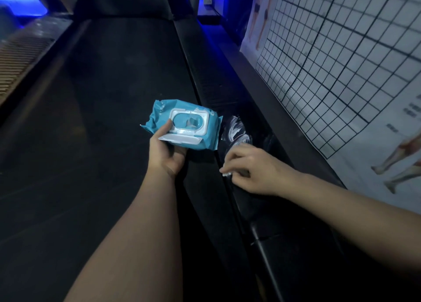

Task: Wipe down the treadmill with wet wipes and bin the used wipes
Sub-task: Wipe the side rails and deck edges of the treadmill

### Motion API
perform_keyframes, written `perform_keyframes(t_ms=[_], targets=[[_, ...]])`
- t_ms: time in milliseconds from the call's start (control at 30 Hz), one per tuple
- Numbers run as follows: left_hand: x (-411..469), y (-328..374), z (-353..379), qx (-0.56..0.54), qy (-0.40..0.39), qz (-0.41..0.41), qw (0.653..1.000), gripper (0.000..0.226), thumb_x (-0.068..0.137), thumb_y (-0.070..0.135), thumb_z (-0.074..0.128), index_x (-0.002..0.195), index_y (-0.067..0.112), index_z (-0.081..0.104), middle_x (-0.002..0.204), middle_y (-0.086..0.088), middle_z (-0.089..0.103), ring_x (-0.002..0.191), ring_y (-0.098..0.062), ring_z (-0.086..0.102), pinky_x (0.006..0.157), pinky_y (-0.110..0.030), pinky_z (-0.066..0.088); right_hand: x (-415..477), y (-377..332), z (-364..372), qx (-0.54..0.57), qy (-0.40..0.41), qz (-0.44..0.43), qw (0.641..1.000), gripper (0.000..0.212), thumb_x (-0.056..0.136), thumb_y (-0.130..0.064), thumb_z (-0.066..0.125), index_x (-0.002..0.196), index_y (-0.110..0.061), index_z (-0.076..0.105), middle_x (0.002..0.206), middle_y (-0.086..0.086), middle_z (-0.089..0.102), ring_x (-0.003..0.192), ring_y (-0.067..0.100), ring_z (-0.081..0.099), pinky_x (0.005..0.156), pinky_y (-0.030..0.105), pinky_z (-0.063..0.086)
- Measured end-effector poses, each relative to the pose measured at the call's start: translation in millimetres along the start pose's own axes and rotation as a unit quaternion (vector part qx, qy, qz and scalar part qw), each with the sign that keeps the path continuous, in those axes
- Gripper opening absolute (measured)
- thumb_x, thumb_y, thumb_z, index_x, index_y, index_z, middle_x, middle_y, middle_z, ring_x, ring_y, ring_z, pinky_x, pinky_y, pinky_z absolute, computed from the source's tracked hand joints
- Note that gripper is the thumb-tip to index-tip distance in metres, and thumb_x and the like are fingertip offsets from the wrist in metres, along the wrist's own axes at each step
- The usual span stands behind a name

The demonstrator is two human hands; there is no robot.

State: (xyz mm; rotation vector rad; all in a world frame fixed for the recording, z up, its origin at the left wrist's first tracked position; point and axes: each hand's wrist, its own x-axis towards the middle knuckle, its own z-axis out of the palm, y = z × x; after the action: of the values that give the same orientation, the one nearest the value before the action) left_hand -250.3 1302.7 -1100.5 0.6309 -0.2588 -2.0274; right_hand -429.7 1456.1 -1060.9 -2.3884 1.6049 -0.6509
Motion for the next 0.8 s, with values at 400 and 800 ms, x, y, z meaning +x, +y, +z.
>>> perform_keyframes(t_ms=[400,800], targets=[[1.5,0.5,-1.5,0.002,-0.008,0.002,1.000,0.039,0.104,0.015,0.059,0.141,0.004,0.062,0.134,-0.019,0.071,0.125,-0.035,0.068,0.111,-0.053,0.051,-5.4,4.8,-4.5,0.025,0.013,0.036,0.999,0.027,0.085,-0.013,0.073,0.111,-0.020,0.077,0.102,-0.009,0.065,0.091,0.006,0.063,0.085,0.022,0.052],[2.2,-0.3,-2.3,-0.001,-0.003,0.004,1.000,0.035,0.104,0.015,0.059,0.137,0.003,0.064,0.134,-0.019,0.071,0.127,-0.035,0.067,0.113,-0.053,0.049,-5.7,-8.9,-4.9,0.015,0.002,0.064,0.998,0.004,0.081,-0.012,0.076,0.079,-0.017,0.076,0.080,-0.015,0.058,0.070,0.001,0.056,0.068,0.023,0.050]])
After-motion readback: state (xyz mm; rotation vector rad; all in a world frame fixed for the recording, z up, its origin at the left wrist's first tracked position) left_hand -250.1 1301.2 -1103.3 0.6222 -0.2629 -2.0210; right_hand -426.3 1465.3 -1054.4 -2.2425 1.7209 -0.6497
